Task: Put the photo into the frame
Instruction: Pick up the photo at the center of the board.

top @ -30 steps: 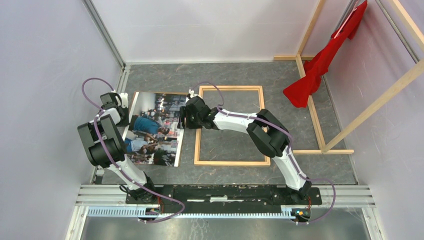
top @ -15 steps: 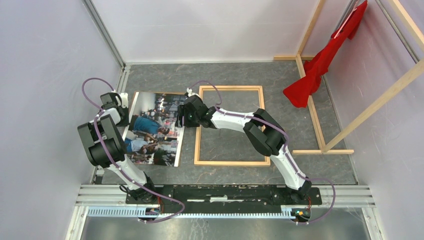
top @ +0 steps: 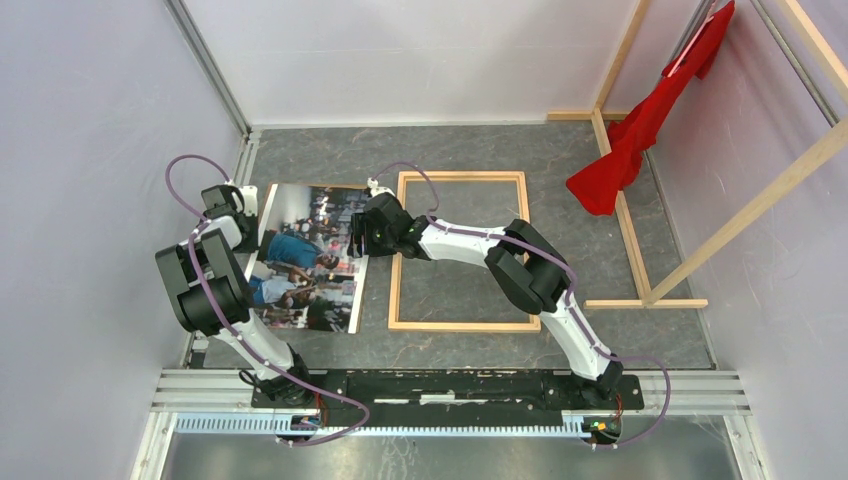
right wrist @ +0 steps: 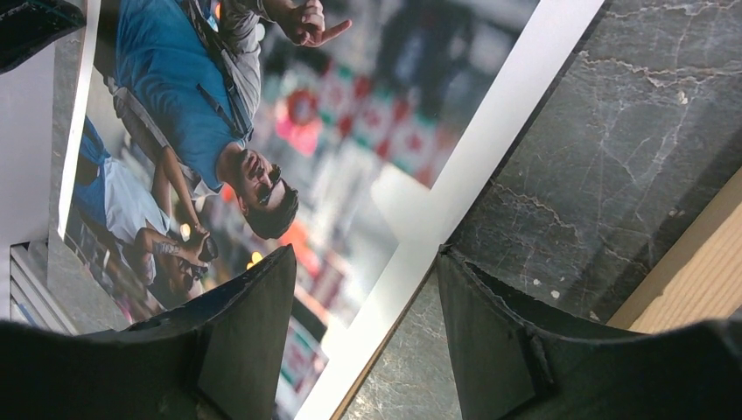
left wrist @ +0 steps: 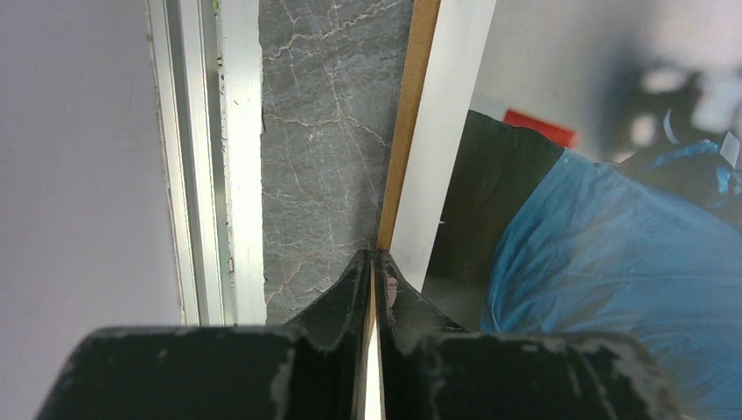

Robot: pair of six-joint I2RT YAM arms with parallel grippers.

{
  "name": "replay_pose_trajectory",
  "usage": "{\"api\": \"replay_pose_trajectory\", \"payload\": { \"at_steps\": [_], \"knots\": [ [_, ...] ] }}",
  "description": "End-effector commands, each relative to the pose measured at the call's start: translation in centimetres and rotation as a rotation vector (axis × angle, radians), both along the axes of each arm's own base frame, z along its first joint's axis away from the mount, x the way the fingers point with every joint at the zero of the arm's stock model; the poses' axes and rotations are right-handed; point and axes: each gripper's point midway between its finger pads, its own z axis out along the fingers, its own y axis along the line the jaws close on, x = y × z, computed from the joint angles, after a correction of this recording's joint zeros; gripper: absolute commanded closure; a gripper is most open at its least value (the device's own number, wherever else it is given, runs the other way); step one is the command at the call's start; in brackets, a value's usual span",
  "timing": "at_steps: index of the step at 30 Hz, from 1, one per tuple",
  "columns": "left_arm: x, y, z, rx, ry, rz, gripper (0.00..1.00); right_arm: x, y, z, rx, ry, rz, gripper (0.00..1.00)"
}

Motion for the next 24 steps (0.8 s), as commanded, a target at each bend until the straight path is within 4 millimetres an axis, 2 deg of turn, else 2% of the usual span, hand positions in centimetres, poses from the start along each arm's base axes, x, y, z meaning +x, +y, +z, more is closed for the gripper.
{"api": "replay_pose_trajectory", "payload": {
  "at_steps": [1, 11, 16, 24],
  "knots": [
    [-3.0, -2.3, -3.6, -0.085, 0.134, -0.049, 0.88, 0.6, 2.4, 5.2, 0.105, -0.098, 0.036, 0.34],
    [-3.2, -2.4, -4.0, -0.087, 0.142, -0.051, 0.88, 0.2, 2.9, 6.5, 0.145, -0.099, 0.058, 0.35],
    [-3.2, -2.4, -4.1, -0.089, 0.144, -0.049, 0.89, 0.2, 3.1, 8.3, 0.176, -0.129, 0.068, 0.35],
    [-3.2, -2.4, -3.9, -0.089, 0.140, -0.051, 0.89, -0.6, 3.4, 9.6, 0.200, -0.171, 0.122, 0.36]
  ]
}}
